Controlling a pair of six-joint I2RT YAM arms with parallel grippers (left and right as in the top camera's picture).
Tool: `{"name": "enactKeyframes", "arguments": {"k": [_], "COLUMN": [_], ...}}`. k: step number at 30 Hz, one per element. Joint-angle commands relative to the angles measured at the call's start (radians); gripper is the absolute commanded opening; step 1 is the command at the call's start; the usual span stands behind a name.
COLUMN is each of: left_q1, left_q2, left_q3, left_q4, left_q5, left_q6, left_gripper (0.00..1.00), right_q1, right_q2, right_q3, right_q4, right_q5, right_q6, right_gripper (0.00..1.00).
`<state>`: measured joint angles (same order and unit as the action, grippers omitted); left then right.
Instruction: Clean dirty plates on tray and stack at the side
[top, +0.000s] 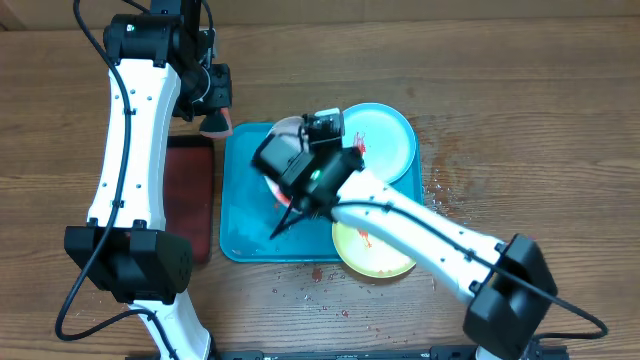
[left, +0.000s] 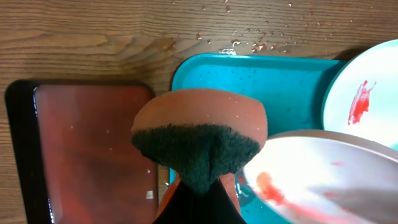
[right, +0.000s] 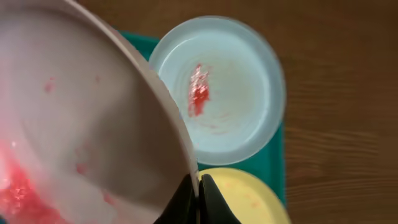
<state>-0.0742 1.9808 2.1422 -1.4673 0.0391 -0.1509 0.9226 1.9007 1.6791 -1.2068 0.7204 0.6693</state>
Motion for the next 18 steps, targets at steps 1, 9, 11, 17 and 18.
{"name": "enactKeyframes", "arguments": {"k": [1,9,11,17,18], "left_q1": [0.004,0.004,0.004,0.004,0.004], "left_q2": [-0.011,-0.011,-0.011,-0.011,-0.011], "left_q3": [0.019,0.019,0.018,0.018,0.018], "left_q4": [-0.001,-0.007,-0.007,-0.011,-0.013], "left_q5": [-0.021,-0.021,-0.021,-0.021,-0.020], "left_q6": [-0.007,-0.014,-0.014,-0.014,-0.015], "left_gripper": [0.04,0.04,0.04,0.04,0.04], "right_q1": [0.066,0.170,0.193,0.240,0.244], "right_q2": [-0.016,-0.016,-0.016,-0.016,-0.016], "right_q3": [0.001,0.001,0.001,0.001,0.001], "right_q4": [-0.051,-0.184,-0.200,-0.206,-0.206], "right_q5": [0.338,0.655,0.731,0.850,0.851], "right_q6": [0.144,0.313,0.312,0.312,0.312], "right_gripper": [0.04,0.04,0.04,0.04,0.04]}}
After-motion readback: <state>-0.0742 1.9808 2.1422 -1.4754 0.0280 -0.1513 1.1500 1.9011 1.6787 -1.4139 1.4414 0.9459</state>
